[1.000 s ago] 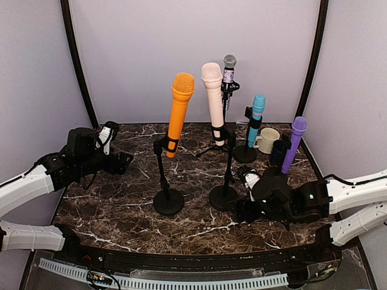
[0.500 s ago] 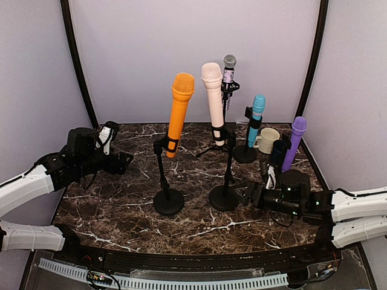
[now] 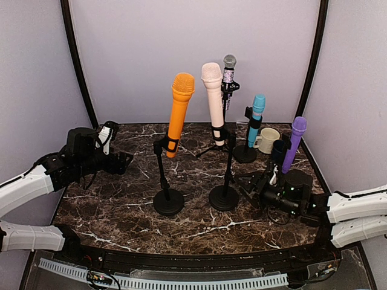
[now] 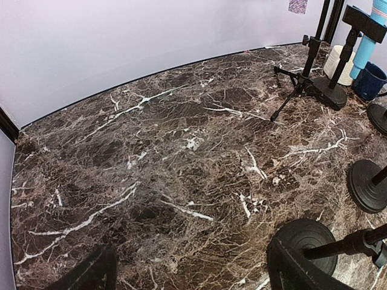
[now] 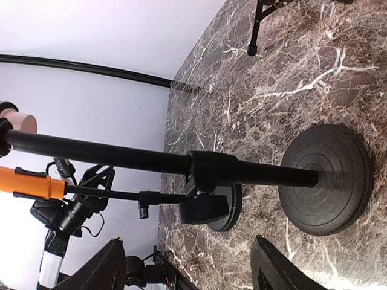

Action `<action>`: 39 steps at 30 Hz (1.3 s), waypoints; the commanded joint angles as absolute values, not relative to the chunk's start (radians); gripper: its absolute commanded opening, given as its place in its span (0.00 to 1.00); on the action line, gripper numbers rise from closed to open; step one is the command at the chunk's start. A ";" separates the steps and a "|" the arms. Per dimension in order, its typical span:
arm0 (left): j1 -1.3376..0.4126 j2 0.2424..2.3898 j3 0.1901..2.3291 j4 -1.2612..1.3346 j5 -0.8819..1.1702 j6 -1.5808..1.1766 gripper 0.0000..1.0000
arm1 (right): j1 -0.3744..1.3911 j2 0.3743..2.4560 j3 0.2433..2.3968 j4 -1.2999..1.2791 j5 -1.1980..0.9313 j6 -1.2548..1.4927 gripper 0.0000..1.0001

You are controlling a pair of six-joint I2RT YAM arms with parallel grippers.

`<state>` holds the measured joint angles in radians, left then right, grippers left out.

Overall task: Remove the microphone from the stand
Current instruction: Unscrew the knob on the stand of the microphone stand.

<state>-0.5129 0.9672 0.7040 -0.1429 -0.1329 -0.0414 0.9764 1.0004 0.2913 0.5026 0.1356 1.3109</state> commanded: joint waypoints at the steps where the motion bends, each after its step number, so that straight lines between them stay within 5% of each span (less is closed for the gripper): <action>1: -0.505 0.945 0.707 -0.132 -0.135 -0.050 0.89 | 0.959 1.054 0.284 0.639 0.153 1.366 0.68; 39: -0.504 0.952 0.710 -0.132 -0.134 -0.045 0.89 | 0.915 1.269 0.348 0.799 0.093 1.307 0.43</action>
